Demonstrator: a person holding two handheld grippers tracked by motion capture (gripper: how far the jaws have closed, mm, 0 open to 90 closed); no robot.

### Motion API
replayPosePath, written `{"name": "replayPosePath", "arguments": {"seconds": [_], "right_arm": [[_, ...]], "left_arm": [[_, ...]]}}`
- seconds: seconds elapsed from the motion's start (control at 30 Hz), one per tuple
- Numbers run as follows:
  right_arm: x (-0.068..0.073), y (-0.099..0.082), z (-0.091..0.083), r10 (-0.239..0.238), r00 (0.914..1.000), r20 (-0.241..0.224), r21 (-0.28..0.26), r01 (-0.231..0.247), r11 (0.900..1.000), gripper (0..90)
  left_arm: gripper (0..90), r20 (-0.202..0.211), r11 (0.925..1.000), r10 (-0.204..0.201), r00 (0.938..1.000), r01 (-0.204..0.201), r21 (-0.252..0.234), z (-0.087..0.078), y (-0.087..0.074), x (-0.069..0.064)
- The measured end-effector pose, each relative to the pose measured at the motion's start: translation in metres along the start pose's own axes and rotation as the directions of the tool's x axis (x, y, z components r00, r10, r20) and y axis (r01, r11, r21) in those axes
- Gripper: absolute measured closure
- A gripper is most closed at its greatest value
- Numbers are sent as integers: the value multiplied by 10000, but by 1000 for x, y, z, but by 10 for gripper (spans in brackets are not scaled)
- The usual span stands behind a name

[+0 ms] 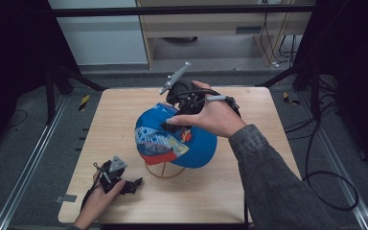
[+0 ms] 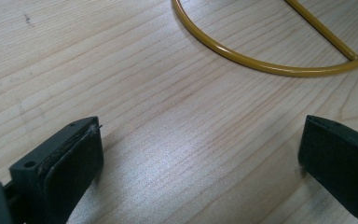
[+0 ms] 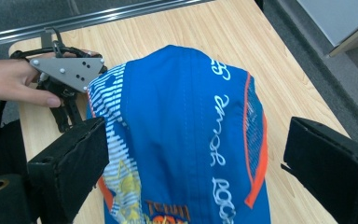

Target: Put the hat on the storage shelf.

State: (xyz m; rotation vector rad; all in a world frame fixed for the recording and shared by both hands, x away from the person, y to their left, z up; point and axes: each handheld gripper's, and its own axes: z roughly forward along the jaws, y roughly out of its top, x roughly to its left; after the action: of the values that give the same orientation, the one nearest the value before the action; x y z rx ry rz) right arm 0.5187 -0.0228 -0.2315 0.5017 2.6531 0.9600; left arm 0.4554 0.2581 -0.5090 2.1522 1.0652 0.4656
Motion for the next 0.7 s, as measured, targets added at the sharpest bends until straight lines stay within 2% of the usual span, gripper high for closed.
{"name": "replayPosePath", "arguments": {"seconds": [0.43, 0.7], "right_arm": [[-12, -30, -31, 423, 9987, 290, -361, -413, 9985, 67], [-17, -46, -43, 588, 9975, 380, -528, -567, 9970, 67]], "left_arm": [[0, -7, 10000, 3, 10000, -3, -7, 0, 0, 0], [0, -8, 10000, 2, 10000, -2, -4, 0, 0, 0]]}}
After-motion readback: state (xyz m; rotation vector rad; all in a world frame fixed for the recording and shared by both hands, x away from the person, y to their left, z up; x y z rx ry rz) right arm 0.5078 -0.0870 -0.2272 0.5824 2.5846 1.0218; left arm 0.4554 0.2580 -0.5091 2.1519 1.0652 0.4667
